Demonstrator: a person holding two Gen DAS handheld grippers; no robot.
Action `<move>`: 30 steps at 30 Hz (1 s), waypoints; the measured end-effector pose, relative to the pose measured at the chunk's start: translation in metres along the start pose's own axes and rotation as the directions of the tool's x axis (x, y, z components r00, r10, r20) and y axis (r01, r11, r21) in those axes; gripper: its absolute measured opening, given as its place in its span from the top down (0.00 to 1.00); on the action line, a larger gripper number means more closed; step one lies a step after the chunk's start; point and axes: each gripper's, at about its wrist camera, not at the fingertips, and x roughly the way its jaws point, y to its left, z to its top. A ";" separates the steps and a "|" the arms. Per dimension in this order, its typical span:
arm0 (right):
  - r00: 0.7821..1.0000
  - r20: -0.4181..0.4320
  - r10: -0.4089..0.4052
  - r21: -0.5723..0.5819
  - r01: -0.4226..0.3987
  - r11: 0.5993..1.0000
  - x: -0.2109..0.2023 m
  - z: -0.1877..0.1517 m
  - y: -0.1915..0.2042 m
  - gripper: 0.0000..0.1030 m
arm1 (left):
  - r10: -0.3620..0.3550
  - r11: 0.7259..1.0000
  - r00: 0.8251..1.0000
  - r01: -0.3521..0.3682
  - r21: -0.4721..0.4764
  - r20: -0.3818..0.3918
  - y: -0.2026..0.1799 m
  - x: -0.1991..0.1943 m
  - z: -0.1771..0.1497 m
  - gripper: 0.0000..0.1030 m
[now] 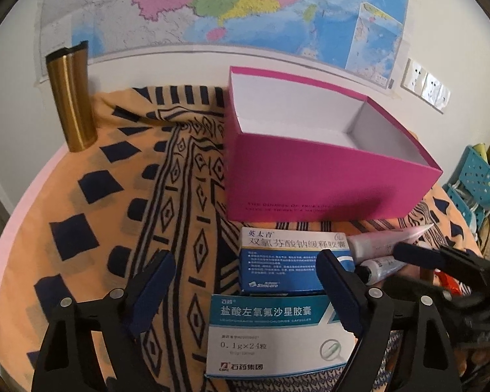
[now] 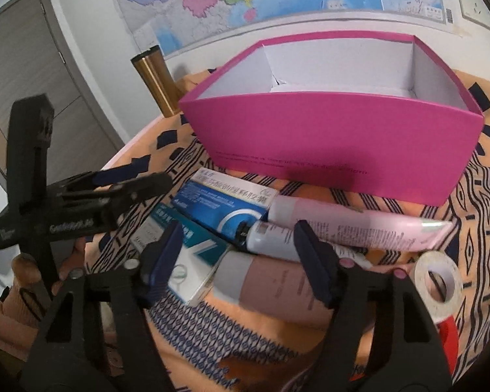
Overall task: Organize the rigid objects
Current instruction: 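Grasp the blue-and-white medicine box with the right gripper and lift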
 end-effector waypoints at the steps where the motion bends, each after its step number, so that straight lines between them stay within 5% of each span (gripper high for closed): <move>1: 1.000 -0.009 0.004 0.010 -0.004 1.000 0.003 0.002 -0.003 0.36 | -0.003 1.000 1.000 0.003 0.007 -0.003 -0.001 0.001 -0.001 0.16; 5: 0.998 -0.056 0.000 -0.028 -0.001 1.000 0.015 0.008 -0.003 0.45 | -0.017 1.000 1.000 0.017 0.021 -0.023 -0.003 0.010 -0.002 0.21; 17: 0.985 -0.171 -0.033 -0.122 0.012 0.992 0.028 0.019 0.002 0.45 | -0.004 0.999 0.996 0.009 0.049 -0.090 -0.002 0.034 -0.002 0.44; 23: 0.973 -0.229 0.012 -0.112 -0.039 0.993 0.044 0.023 0.005 0.45 | 0.049 0.998 0.996 -0.047 0.033 -0.073 0.010 0.034 0.001 0.45; 30: 0.955 -0.294 0.041 -0.035 -0.054 0.998 0.070 0.021 -0.002 0.45 | 0.030 1.000 0.996 -0.030 0.006 -0.081 0.024 0.033 0.003 0.46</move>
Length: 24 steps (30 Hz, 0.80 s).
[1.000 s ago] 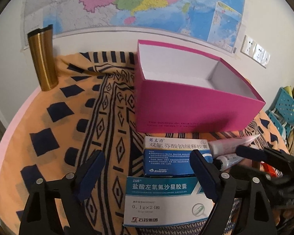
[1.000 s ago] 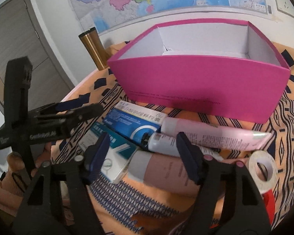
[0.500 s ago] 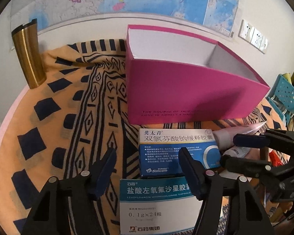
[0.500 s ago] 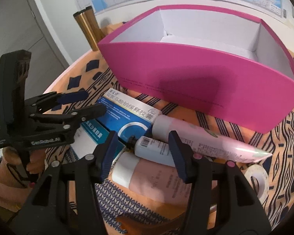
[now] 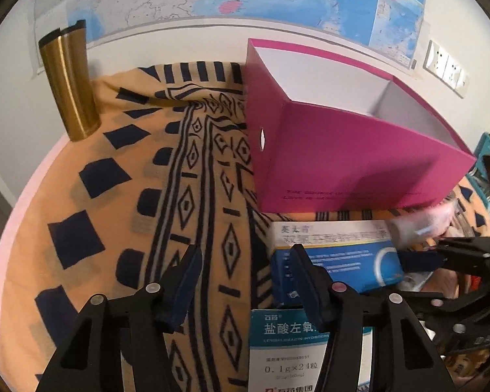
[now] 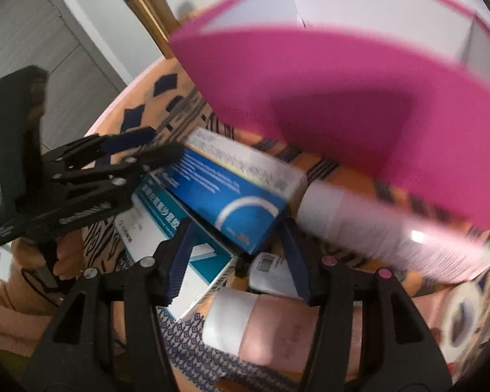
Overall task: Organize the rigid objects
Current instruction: 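Grasp the blue-and-white medicine box with the right gripper and lift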
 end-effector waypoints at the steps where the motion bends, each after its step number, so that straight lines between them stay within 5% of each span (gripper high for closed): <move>1: 1.000 0.009 0.010 0.004 -0.010 1.000 0.002 0.000 -0.001 0.45 | -0.026 1.000 1.000 0.026 0.002 -0.005 0.000 0.000 0.000 0.46; 8: 0.995 0.092 0.042 0.021 -0.044 0.999 -0.005 0.003 -0.001 0.45 | -0.155 0.987 0.987 0.157 0.037 -0.041 -0.005 -0.002 -0.003 0.48; 11: 0.994 0.099 0.049 0.031 -0.052 0.998 -0.003 0.008 -0.001 0.45 | -0.175 0.983 0.983 0.177 0.039 -0.062 -0.009 0.003 -0.002 0.55; 24: 0.987 0.150 0.052 0.008 -0.054 0.998 -0.027 0.011 0.004 0.54 | -0.203 0.979 0.976 0.203 -0.016 -0.072 -0.012 -0.010 -0.001 0.58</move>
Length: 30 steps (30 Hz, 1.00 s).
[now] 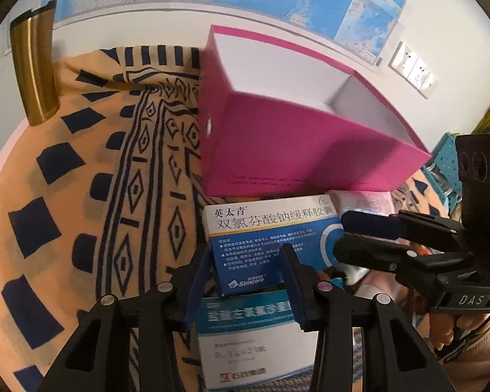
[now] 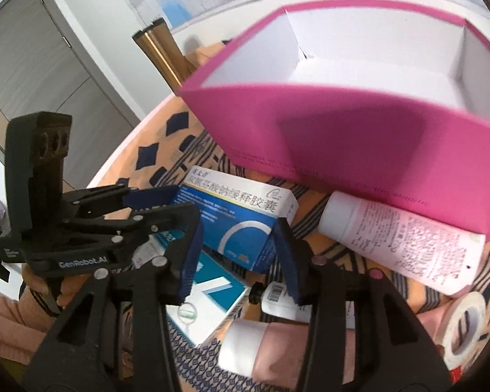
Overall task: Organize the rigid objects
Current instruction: 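Grasp the blue-and-white medicine box with the right gripper and lift, then lower the medicine box into the pink box and open the right gripper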
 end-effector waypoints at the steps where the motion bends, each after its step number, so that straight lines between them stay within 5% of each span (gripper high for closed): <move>1: 1.000 0.011 -0.004 -0.005 0.004 1.000 -0.005 0.001 0.001 0.54 | -0.002 1.000 1.000 0.002 0.003 0.005 -0.002 -0.002 0.000 0.58; 15: 0.995 0.095 -0.005 0.004 0.004 1.000 -0.047 0.005 0.001 0.54 | -0.040 0.997 0.994 0.032 0.074 0.103 -0.036 -0.042 0.016 0.57; 30: 0.968 0.252 -0.012 -0.056 0.027 0.998 -0.097 0.057 0.002 0.54 | -0.023 0.989 0.978 -0.008 0.149 0.207 -0.057 -0.056 0.082 0.54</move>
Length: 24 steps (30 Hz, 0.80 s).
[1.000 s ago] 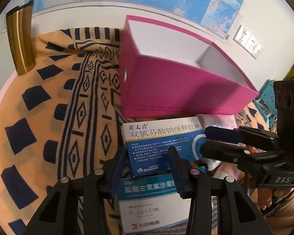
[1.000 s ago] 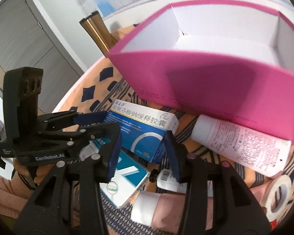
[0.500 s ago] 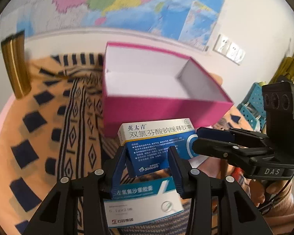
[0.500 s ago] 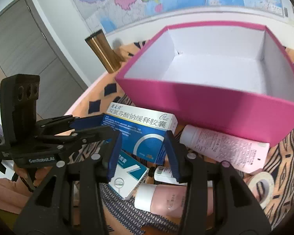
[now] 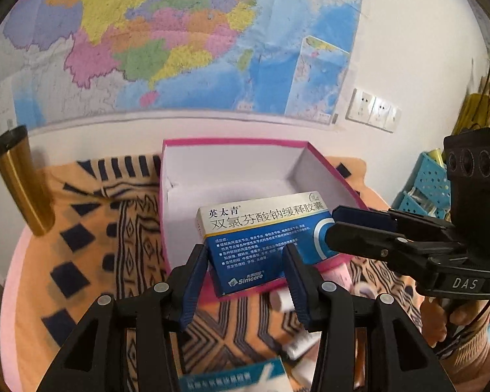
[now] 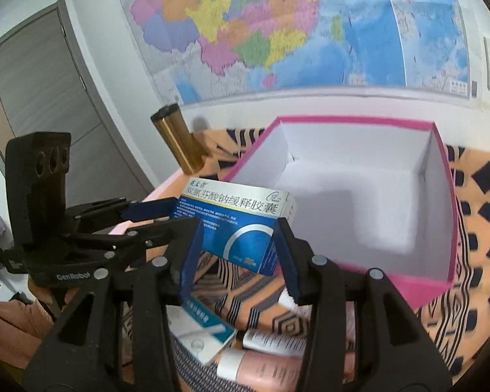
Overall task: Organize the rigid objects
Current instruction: 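Lower the medicine box into the pink box and open the right gripper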
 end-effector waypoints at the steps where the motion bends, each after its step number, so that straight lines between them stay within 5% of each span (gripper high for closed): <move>1: 1.000 0.006 -0.005 0.000 0.005 1.000 0.002 0.004 -0.002 0.54 | 0.002 1.000 1.000 -0.002 -0.005 -0.006 0.002 0.004 0.004 0.54; 16: 0.997 -0.079 0.014 0.094 -0.006 0.996 0.067 0.021 -0.041 0.54 | 0.075 0.995 0.983 -0.085 -0.051 -0.168 0.033 0.073 0.015 0.54; 24: 0.984 -0.172 0.037 0.171 -0.008 0.985 0.097 0.014 -0.064 0.54 | 0.138 0.990 0.975 -0.143 -0.013 -0.176 0.029 0.080 0.021 0.54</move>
